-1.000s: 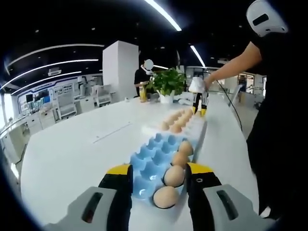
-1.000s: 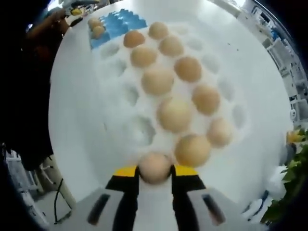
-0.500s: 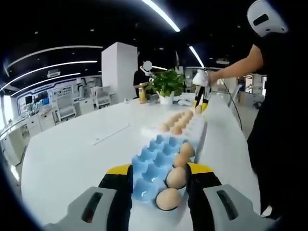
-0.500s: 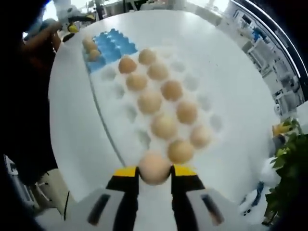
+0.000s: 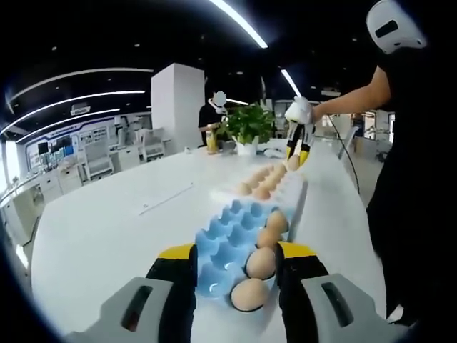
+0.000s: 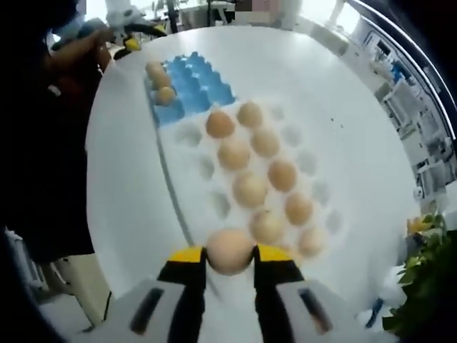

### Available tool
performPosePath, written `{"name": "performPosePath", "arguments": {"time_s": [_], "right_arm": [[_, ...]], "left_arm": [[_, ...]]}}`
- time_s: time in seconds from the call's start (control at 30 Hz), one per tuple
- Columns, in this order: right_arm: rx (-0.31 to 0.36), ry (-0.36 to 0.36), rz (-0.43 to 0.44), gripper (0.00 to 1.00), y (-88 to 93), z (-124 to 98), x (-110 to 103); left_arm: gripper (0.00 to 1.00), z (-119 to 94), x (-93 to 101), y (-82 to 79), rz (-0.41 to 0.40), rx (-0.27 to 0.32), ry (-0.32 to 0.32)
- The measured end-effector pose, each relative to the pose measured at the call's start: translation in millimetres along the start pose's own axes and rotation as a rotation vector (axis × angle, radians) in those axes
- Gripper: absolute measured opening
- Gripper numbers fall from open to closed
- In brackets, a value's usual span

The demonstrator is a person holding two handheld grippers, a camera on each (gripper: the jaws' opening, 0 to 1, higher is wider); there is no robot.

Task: Place the egg into an empty slot of the egg tray after lifting it from the table, then release the egg inside the slot.

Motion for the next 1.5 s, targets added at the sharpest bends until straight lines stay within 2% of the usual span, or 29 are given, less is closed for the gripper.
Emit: {"name": "performPosePath", "arguments": {"time_s": [0.33, 0.77, 1.5], "right_arm": [[0.007, -0.034, -0.046, 0.25, -17.1, 10.5, -7.2], [0.054, -0.072, -0.128, 0.25, -54.0, 23.7, -15.2], [0.107, -0.124, -0.223, 0.25, -100.4, 43.6, -27.5]], "left_arm": [[0.43, -0.4, 0.2, 1.4, 0.003, -0.005, -0.001], [0.44, -2.1, -0.8, 2.3, 0.002, -0.006, -0.006], [0.44, -5.1, -1.3, 3.3, -0.001, -0.007, -0.012]]}}
Point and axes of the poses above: the point that each gripper's makers call its tool centre point, and the gripper's own axes: z roughly forward along the fingers, x roughly to its right, y roughly out of its underside, the point moved 4 cm from there along -z, roughly backward along the fingers, and after that the axes turned 9 degrees about -z, right-handed, at the moved point
